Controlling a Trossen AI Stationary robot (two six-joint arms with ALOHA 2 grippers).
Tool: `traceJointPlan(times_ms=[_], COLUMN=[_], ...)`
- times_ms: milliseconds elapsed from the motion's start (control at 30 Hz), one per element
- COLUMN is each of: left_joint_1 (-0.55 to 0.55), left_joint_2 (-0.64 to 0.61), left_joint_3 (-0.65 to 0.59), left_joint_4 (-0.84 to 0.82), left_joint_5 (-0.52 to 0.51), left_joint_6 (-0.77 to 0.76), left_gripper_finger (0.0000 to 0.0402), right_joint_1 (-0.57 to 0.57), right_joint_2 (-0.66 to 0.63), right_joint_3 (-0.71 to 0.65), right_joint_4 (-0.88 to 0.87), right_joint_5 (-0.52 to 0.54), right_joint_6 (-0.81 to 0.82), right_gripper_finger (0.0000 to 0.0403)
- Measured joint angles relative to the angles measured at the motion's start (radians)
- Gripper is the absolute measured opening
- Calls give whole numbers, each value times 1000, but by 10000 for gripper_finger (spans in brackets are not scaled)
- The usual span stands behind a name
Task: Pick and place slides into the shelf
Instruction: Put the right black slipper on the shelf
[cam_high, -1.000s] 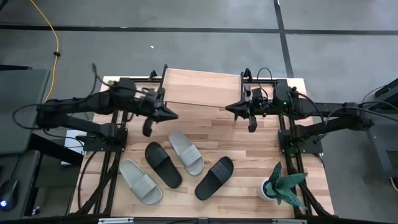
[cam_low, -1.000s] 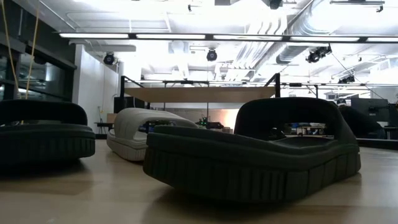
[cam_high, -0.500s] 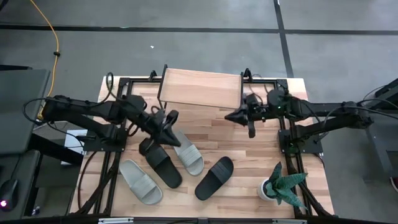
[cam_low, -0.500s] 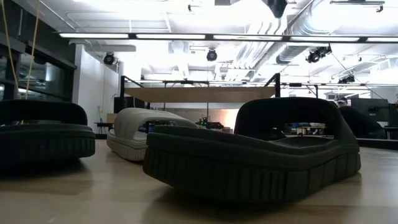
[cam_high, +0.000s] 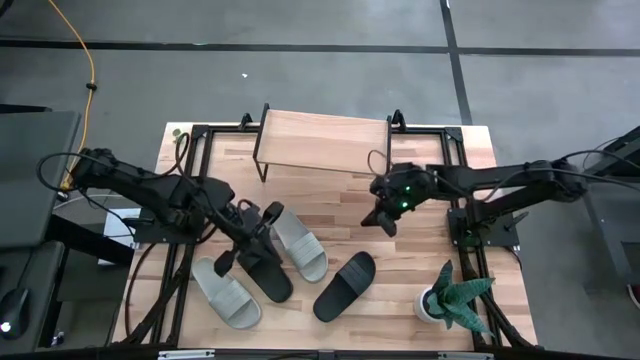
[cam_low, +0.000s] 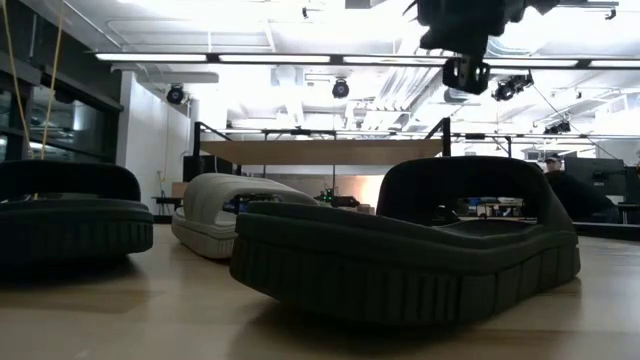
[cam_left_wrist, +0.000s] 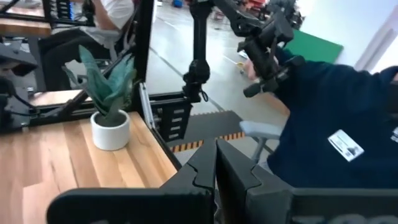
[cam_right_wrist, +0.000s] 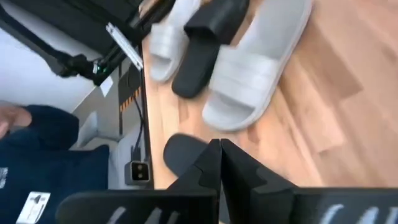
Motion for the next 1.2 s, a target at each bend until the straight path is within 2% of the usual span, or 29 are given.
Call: traceJointPlan(times_ms=[333, 733, 900, 1067, 1200], left_joint_1=[-15, -15, -15, -15, -15], left_joint_2=[-1, -1, -1, -1, -1], left_joint_3=[0, 0, 0, 0, 0], left_joint_4=[-10, -34, -36, -44, -59], left_joint_5=[-20, -44, -44, -44, -44], left_joint_6=[18, 19, 19, 19, 18], left_gripper_finger=[1, 1, 1, 1, 1], right_joint_1=[97, 180, 189, 208, 232], right_joint_2=[64, 219, 276, 297, 298], right_joint_3=[0, 0, 0, 0, 0], right_joint_4=[8, 20, 57, 103, 128], right_joint_5=[1, -12, -54, -51, -13], right_joint_6=[86, 105, 130, 132, 155], right_gripper_finger=[0, 6, 52, 118, 157])
